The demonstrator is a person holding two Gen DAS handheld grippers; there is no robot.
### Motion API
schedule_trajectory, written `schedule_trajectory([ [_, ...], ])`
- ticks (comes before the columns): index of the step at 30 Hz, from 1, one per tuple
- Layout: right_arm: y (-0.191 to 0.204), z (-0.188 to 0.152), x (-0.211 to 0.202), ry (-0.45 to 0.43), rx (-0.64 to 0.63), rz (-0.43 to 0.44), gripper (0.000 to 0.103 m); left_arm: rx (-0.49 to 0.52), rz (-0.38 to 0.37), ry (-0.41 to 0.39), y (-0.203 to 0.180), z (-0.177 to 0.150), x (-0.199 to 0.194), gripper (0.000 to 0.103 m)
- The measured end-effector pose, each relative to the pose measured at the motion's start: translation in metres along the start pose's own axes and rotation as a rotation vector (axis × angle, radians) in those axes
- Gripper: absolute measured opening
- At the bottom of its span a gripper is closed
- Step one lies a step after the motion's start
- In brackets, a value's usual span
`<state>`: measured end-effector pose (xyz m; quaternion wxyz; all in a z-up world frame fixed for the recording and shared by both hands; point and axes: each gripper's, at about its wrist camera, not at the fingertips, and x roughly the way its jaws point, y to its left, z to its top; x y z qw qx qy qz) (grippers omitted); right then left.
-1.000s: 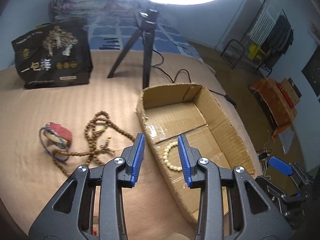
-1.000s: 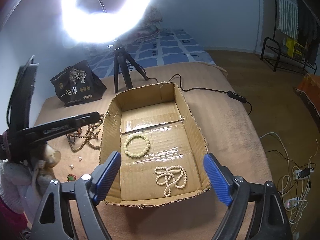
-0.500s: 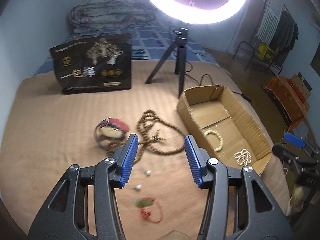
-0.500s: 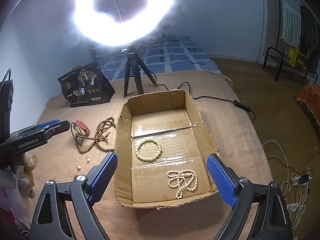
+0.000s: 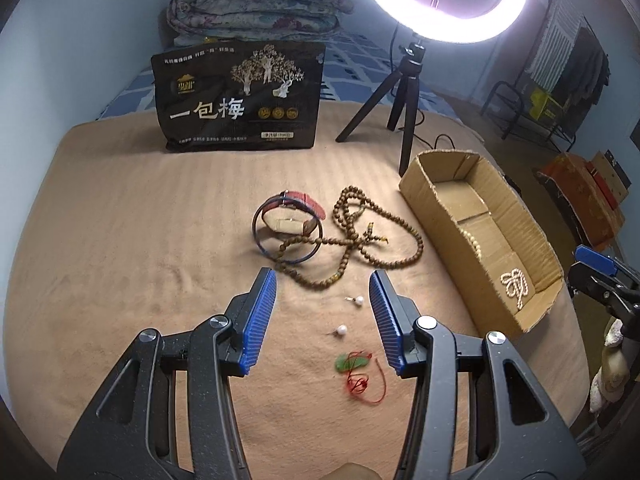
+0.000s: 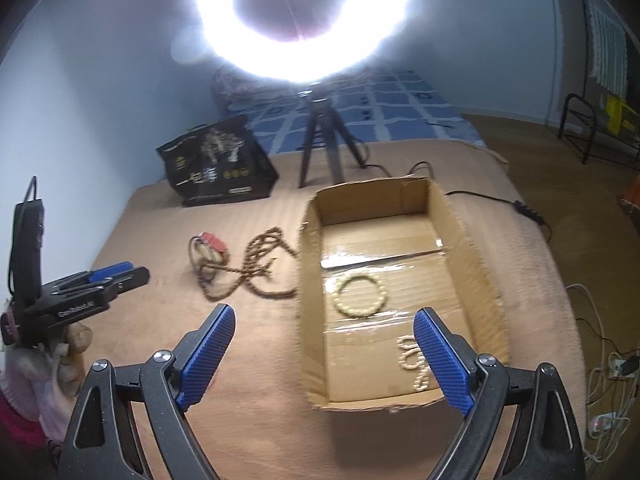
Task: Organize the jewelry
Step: 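Move the left tool to a pearl stud earring while the right tool approaches the jade pendant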
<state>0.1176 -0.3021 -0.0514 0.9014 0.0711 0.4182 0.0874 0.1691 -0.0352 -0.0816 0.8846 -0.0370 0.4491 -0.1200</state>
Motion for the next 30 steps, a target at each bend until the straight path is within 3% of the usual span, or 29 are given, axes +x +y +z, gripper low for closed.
schedule_trajectory([
  [11,0.028,-0.014,0.021,0.071,-0.024,0.078,0.077,0.051,-0.087,0.087,-0.001,-0.019,0.024,0.049],
  [19,0.044,-0.029,0.038,0.125,-0.065,0.108,0.066,0.075,-0.132,0.155,0.000,-0.030,0.048,0.035],
  [30,0.065,-0.052,0.071,0.217,-0.128,0.130,0.056,0.143,-0.147,0.208,-0.011,-0.038,0.077,0.027],
])
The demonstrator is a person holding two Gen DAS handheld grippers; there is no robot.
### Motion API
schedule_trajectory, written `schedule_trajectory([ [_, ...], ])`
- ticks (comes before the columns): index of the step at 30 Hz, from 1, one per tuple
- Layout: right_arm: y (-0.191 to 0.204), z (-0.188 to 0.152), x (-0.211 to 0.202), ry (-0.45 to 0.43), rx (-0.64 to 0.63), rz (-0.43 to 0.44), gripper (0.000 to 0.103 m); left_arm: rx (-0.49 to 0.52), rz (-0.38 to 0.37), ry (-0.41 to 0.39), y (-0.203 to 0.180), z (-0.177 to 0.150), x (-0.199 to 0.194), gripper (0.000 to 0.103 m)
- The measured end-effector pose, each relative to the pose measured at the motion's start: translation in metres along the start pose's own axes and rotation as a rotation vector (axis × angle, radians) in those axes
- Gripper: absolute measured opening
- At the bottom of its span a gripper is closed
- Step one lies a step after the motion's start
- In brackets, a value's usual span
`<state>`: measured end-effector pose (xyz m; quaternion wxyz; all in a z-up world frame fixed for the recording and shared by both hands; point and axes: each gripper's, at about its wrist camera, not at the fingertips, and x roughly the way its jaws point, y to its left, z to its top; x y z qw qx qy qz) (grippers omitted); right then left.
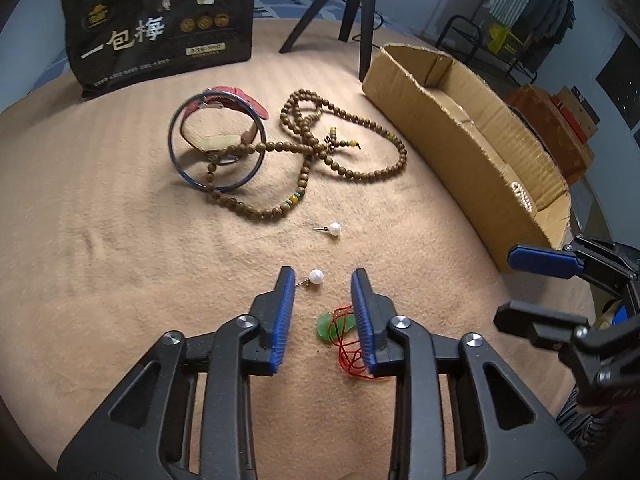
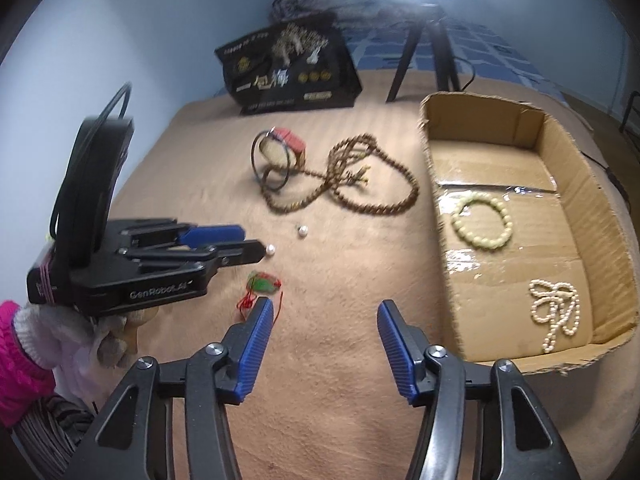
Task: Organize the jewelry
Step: 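Move the left tool to a pearl stud earring while the right tool approaches the jade pendant, then close the left tool on the pearl earring while the right tool grasps the green jade pendant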
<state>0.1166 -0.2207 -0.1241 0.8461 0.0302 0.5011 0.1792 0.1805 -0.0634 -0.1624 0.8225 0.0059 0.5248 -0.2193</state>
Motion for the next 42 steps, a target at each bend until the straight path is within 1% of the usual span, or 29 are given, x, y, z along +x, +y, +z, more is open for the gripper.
schedule_trajectory([
  [4,0.004,-0.001,0.009,0.017,-0.012,0.008,0.055,0.023,0.019,0.007,-0.001,0.001,0.007,0.026],
  [7,0.007,-0.002,0.017,0.028,-0.020,0.013,0.055,0.021,0.017,0.016,0.001,0.001,0.013,0.019],
  [10,0.011,-0.001,0.024,0.039,-0.029,0.015,0.055,0.024,0.021,0.021,0.003,0.000,0.017,0.018],
  [11,0.012,-0.001,0.026,0.043,-0.032,0.016,0.055,0.028,0.024,0.024,0.003,0.000,0.019,0.015],
  [14,0.016,-0.001,0.032,0.049,-0.042,0.017,0.055,0.040,0.035,0.025,0.003,0.001,0.024,0.012],
  [23,0.029,0.000,0.054,0.075,-0.078,0.010,0.054,0.028,0.043,0.015,0.015,-0.002,0.019,0.009],
  [25,0.032,0.001,0.058,0.077,-0.088,0.011,0.052,0.024,0.056,0.013,0.019,-0.002,0.017,0.005],
  [33,0.049,0.008,0.077,0.088,-0.112,0.017,0.051,-0.023,0.065,0.005,0.042,-0.006,0.009,0.004],
  [37,0.057,0.011,0.085,0.090,-0.134,0.001,0.050,-0.033,0.064,0.003,0.048,-0.009,0.005,0.004],
  [39,0.061,0.012,0.090,0.089,-0.149,-0.013,0.050,-0.039,0.052,-0.001,0.050,-0.010,0.003,0.004],
  [40,0.062,0.013,0.091,0.088,-0.153,-0.022,0.048,-0.038,0.043,-0.006,0.049,-0.010,0.001,0.004],
  [42,0.063,0.013,0.092,0.083,-0.159,-0.043,0.040,-0.029,0.031,-0.022,0.046,-0.008,-0.004,0.004],
])
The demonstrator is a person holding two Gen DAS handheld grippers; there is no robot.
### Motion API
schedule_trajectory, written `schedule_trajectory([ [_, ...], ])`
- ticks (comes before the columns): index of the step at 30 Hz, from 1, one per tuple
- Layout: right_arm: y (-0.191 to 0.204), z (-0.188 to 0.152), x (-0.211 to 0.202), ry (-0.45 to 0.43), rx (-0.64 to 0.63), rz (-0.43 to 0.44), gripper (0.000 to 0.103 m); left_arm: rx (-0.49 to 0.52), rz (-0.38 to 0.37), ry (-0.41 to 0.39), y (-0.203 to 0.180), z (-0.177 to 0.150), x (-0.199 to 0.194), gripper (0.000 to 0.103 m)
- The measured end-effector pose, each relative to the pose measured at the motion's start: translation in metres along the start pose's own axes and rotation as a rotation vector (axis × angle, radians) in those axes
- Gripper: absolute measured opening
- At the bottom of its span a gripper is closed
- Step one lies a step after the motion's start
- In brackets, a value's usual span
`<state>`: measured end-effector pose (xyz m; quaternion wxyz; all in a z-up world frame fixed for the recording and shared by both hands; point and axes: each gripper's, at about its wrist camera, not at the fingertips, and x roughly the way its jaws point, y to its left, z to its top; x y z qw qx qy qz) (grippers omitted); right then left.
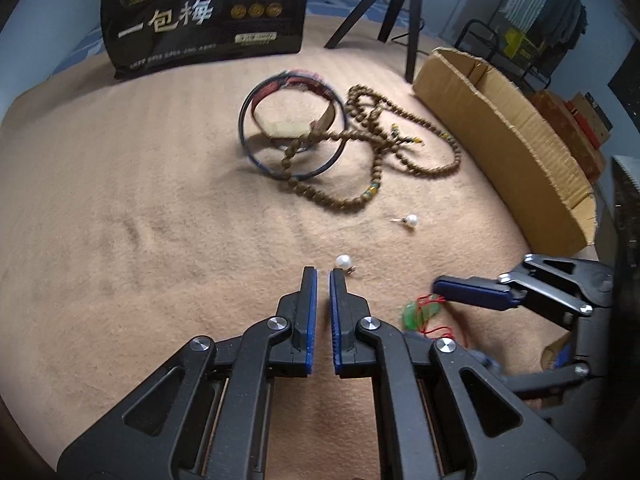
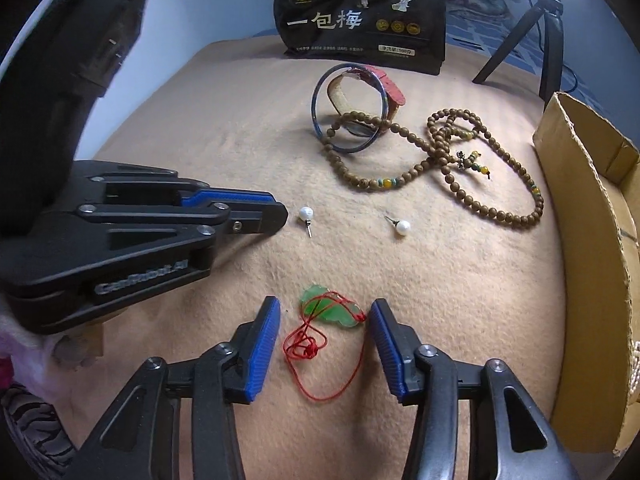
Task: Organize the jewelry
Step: 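Close the left tool on the pearl earring while the right tool grasps the green jade pendant, then carry the earring in the left tool and pendant in the right tool over the box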
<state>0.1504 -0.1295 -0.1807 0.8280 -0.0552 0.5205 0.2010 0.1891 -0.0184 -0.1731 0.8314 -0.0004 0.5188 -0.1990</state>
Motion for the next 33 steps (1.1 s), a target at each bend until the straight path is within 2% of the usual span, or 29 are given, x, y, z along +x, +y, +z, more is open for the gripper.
schedule_trajectory([
  [1,0.000,0.000,0.001,-0.001,-0.005,-0.013,0.035,-0.003,-0.009,-0.011,-0.001,0.001,-0.003,0.004],
  [3,-0.002,-0.001,0.000,-0.006,-0.008,-0.017,0.031,-0.001,-0.013,-0.016,-0.004,0.002,-0.005,0.005],
  [9,-0.007,-0.001,-0.003,-0.014,0.003,-0.036,0.029,0.010,-0.015,0.005,-0.012,0.004,0.004,0.005],
  [10,-0.007,-0.001,-0.003,-0.014,0.006,-0.038,0.029,0.013,-0.008,0.010,-0.013,0.005,0.006,0.007],
  [11,-0.009,-0.002,-0.004,-0.014,0.011,-0.046,0.029,0.013,-0.002,0.014,-0.014,0.005,0.008,0.016],
  [13,-0.013,-0.003,-0.006,-0.016,0.019,-0.048,0.029,0.008,0.002,0.010,-0.015,0.006,0.011,0.027],
  [20,-0.016,-0.005,-0.009,-0.016,0.035,-0.052,0.029,0.008,0.032,0.014,-0.015,0.007,0.022,0.027],
  [21,-0.016,-0.005,-0.009,-0.017,0.036,-0.053,0.029,0.013,0.038,0.007,-0.016,0.007,0.023,0.025],
  [23,-0.016,-0.005,-0.010,-0.018,0.036,-0.055,0.029,0.029,0.049,0.004,-0.018,0.007,0.026,0.009],
  [24,-0.017,-0.005,-0.010,-0.019,0.036,-0.056,0.029,0.034,0.054,0.003,-0.018,0.007,0.026,0.008],
  [33,-0.024,-0.004,-0.024,-0.049,0.058,-0.054,0.029,-0.010,0.043,-0.014,-0.012,0.008,0.016,0.008],
])
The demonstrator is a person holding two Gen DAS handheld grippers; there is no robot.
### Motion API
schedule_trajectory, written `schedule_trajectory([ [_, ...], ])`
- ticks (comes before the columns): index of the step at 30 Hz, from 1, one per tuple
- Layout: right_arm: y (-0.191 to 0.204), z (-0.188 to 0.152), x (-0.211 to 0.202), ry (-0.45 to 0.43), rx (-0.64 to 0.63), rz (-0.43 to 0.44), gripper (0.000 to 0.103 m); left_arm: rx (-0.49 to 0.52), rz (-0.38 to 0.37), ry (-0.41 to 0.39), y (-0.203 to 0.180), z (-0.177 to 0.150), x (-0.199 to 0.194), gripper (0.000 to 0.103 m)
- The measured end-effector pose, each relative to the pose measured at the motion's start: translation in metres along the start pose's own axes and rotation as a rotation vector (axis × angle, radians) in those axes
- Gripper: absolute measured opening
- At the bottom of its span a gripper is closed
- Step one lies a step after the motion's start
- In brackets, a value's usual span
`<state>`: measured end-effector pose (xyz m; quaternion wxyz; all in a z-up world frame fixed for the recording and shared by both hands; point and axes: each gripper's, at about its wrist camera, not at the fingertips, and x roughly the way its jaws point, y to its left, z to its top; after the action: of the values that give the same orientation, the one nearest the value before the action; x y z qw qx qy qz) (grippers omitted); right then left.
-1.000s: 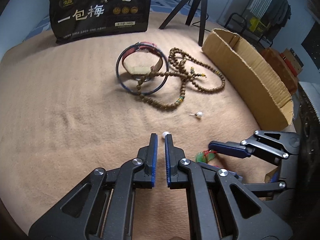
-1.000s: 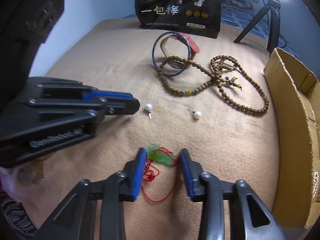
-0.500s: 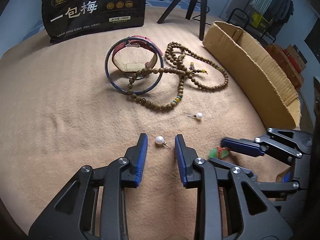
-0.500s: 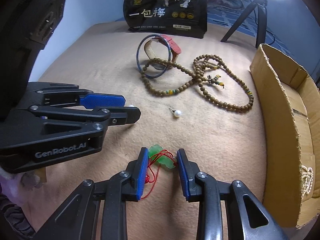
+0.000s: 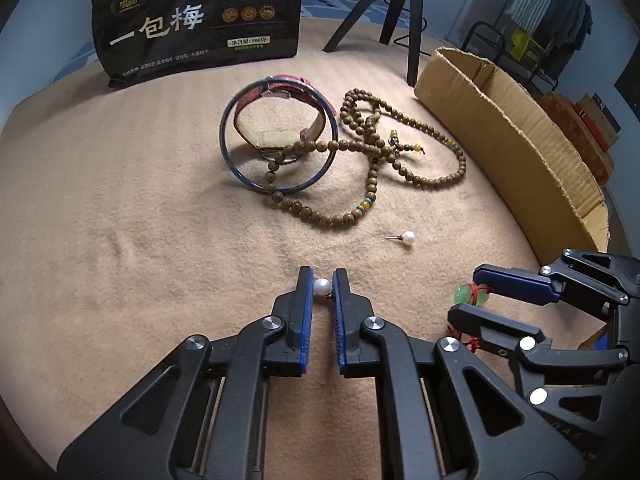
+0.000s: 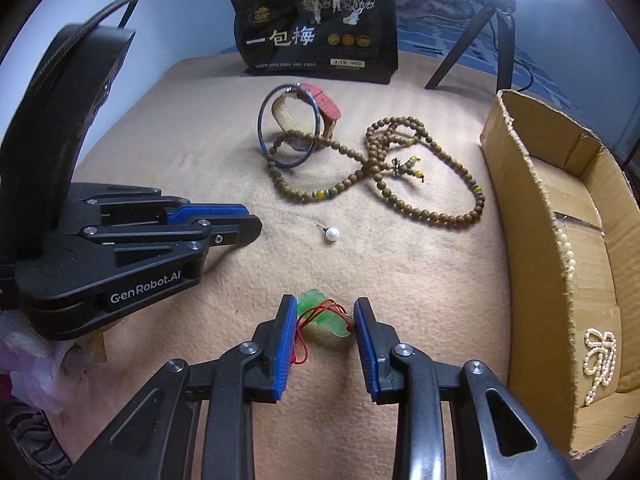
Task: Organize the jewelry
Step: 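Carry the earring in the left tool and pendant in the right tool over the box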
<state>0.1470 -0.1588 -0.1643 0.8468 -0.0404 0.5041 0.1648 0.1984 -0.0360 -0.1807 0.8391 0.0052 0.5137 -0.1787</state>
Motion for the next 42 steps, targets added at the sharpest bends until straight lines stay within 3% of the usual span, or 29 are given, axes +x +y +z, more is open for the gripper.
schedule_trajectory([
  [12,-0.015,0.011,-0.048,-0.112,0.023,0.002,0.029,-0.044,-0.047,-0.093,-0.012,0.015,-0.042,0.008],
  [25,-0.068,0.022,-0.113,-0.260,0.110,-0.055,0.029,-0.011,-0.126,-0.210,-0.063,0.036,-0.083,0.008],
  [34,-0.118,0.022,-0.145,-0.328,0.205,-0.116,0.029,0.027,-0.169,-0.229,-0.101,0.041,-0.085,0.008],
  [42,-0.159,0.021,-0.149,-0.337,0.270,-0.167,0.029,0.061,-0.205,-0.225,-0.139,0.046,-0.075,0.008],
])
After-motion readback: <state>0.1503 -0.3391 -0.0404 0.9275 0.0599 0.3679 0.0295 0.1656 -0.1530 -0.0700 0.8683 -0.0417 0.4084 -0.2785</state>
